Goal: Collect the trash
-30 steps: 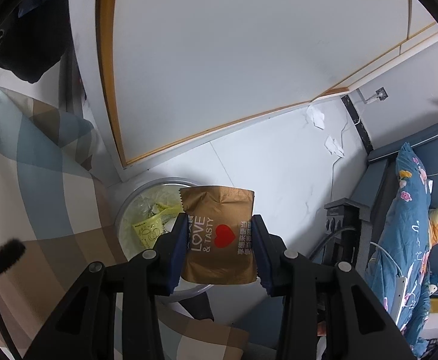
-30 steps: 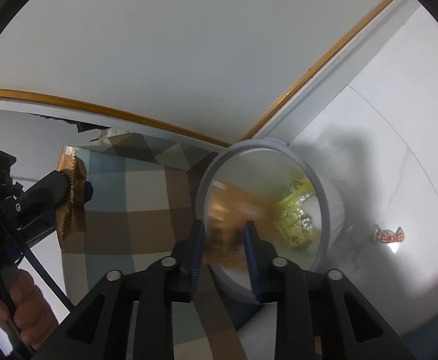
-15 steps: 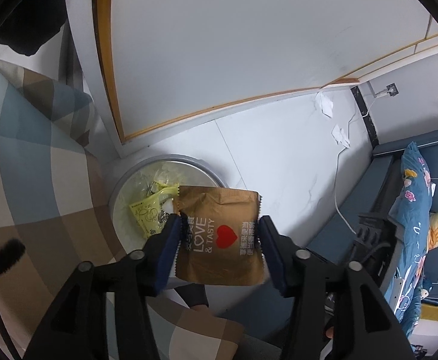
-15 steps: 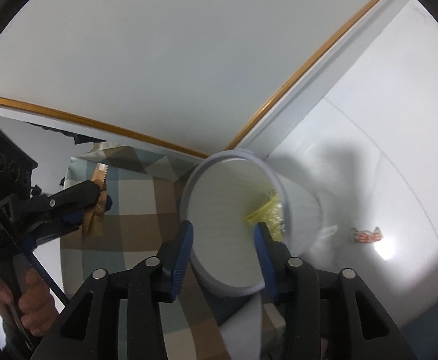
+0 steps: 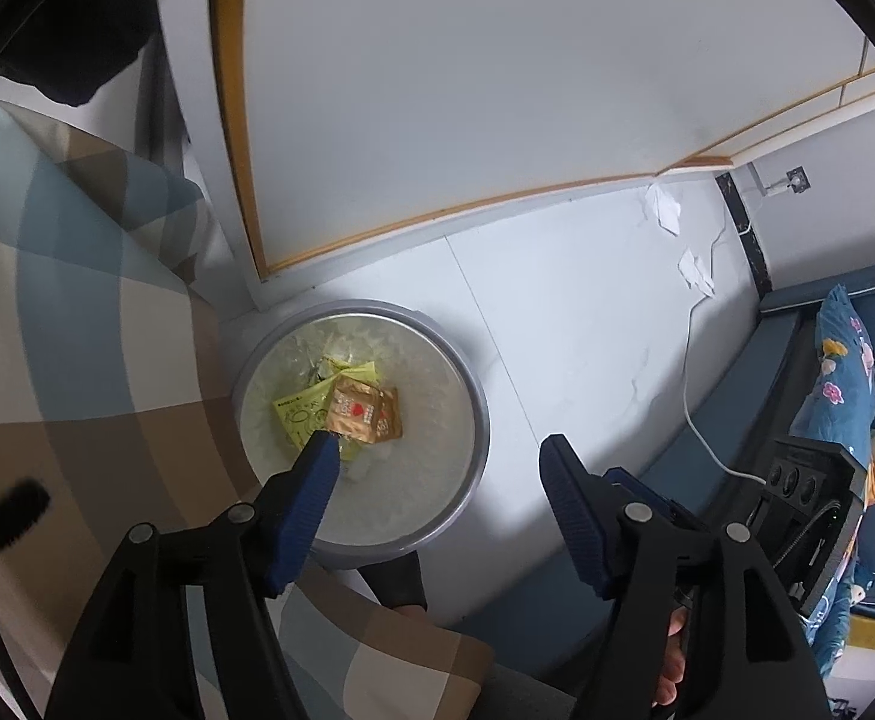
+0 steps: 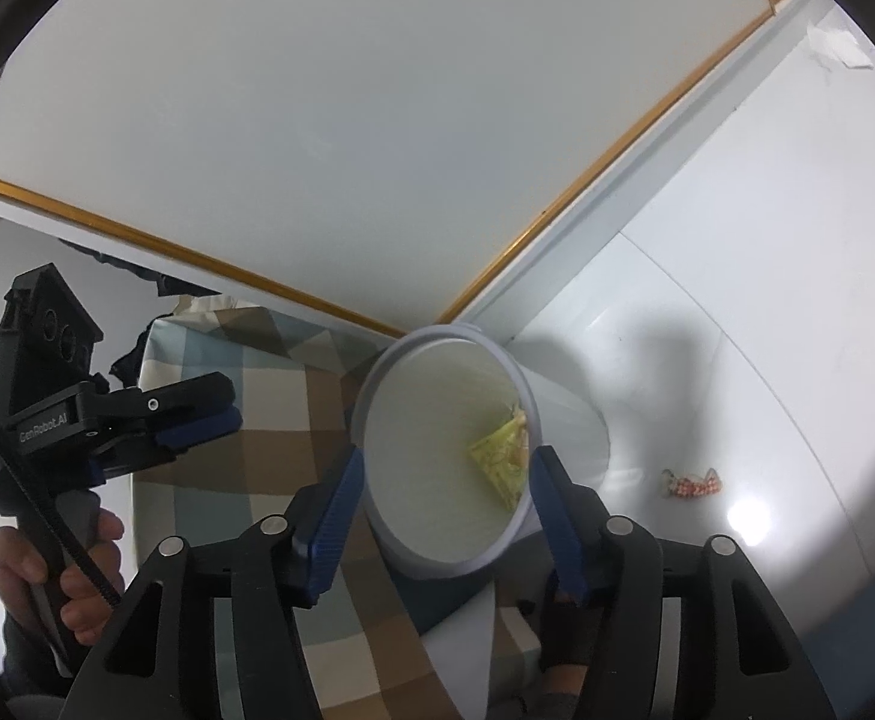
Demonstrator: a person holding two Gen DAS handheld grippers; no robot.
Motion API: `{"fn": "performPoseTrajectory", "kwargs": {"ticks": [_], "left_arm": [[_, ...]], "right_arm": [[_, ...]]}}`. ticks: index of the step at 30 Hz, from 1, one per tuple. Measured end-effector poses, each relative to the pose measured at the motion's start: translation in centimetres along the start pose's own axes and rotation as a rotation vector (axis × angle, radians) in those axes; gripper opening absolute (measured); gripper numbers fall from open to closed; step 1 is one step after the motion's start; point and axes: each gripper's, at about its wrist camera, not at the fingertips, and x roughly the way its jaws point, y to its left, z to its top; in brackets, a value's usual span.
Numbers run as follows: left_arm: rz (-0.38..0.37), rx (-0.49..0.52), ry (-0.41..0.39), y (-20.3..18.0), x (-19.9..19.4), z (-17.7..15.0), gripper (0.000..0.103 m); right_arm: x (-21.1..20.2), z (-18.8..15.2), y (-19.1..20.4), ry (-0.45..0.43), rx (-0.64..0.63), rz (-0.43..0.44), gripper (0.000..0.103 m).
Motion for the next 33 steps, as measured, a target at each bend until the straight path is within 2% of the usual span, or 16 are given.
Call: {"fn": "performPoseTrajectory", "kwargs": {"ticks": [3, 15, 24, 28, 33], "left_arm": [[0.019, 0.017, -0.041, -0.1, -0.7, -0.4, 0.070], [0.140, 0.021, -0.202, 0.7, -4.1, -2.1, 0.070], [0.204, 0.013, -0.230, 0.8, -5.4, -3.2, 0.071], [0.255, 0.007, -0.243, 0.8, -5.6, -3.4, 0.071], [0.262, 0.016, -0.272, 0.6, -6.2, -3.9, 0.071]], "right_arm": [[-0.2, 0.0, 0.6, -0.005, -0.019, -0.004, 0.061], [-2.6, 0.4, 3.6, -0.066, -0.099, 0.002, 0.080], [-4.3, 0.1, 6.1, -0.089, -0.176, -0.018, 0.087], [-4.8, -0.1, 6.9, -0.092, -0.191, -0.027, 0.089], [-5.4, -0.2, 7.5, -0.095, -0.197, -0.026, 0.089]]}}
